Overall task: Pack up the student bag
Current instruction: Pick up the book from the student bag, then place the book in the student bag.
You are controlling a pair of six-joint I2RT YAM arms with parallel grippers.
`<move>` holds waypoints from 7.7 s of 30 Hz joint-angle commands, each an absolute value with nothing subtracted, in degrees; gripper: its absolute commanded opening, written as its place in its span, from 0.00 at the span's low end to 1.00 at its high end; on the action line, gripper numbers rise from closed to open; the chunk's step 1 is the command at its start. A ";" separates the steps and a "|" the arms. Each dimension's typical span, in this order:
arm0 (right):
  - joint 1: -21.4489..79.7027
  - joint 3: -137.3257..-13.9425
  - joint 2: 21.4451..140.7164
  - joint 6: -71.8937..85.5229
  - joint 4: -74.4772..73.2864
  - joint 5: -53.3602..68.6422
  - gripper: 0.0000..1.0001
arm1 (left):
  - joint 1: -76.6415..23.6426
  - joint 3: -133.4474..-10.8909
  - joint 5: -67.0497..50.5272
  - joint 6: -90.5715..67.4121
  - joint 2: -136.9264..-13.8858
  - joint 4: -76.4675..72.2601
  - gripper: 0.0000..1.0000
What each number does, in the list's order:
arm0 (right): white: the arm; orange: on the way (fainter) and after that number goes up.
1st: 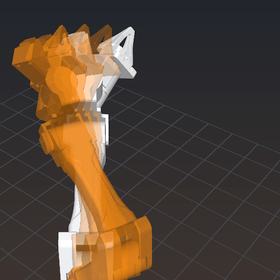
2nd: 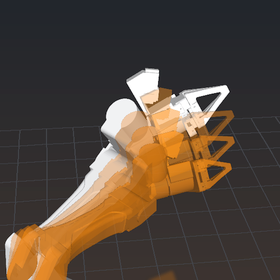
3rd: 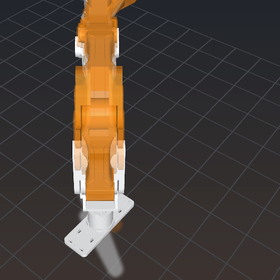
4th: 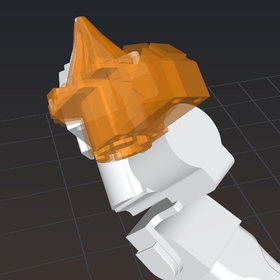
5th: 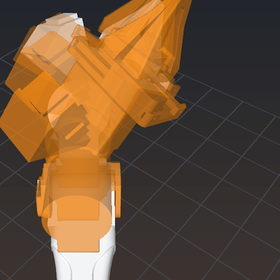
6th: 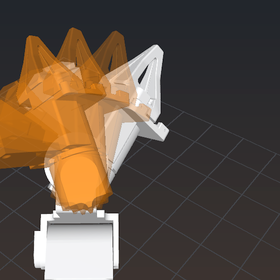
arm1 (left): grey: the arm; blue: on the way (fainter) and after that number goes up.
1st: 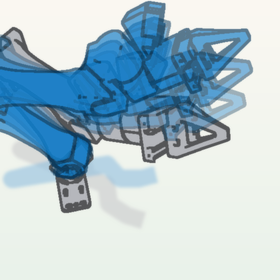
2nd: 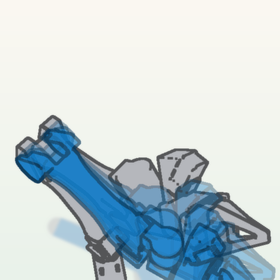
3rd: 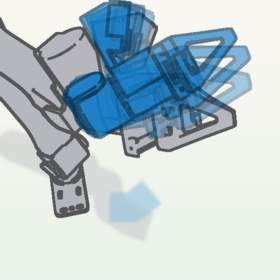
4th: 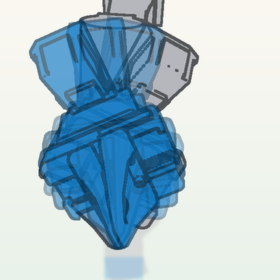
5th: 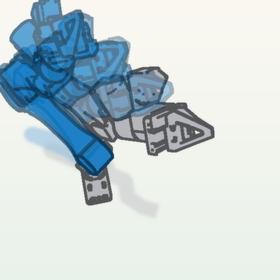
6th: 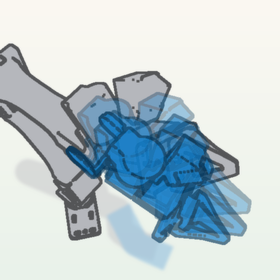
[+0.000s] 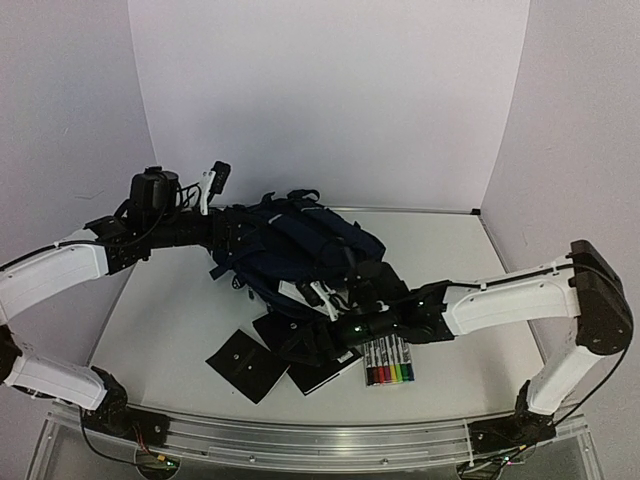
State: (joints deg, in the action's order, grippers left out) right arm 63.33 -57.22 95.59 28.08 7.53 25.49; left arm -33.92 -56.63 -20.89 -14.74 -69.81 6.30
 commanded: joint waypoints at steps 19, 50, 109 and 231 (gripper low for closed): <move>35.85 -38.67 65.01 35.76 3.40 14.37 0.98 | -60.42 -97.95 21.81 14.99 -111.48 23.38 0.99; 41.62 -34.99 87.40 61.49 38.79 20.40 0.91 | -52.89 -120.59 10.21 6.67 -109.37 40.44 0.00; 47.18 -57.72 103.83 74.62 34.72 19.70 0.00 | -45.38 -124.38 -2.86 4.41 -101.16 38.73 0.00; 47.11 -72.35 114.64 52.72 32.37 13.57 0.56 | -32.47 -111.11 -27.43 -11.47 -98.33 27.78 0.00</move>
State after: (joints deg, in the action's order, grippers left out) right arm 46.70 -65.33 109.13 55.85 30.88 8.01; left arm -32.83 -105.19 -21.77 -10.84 -99.26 33.84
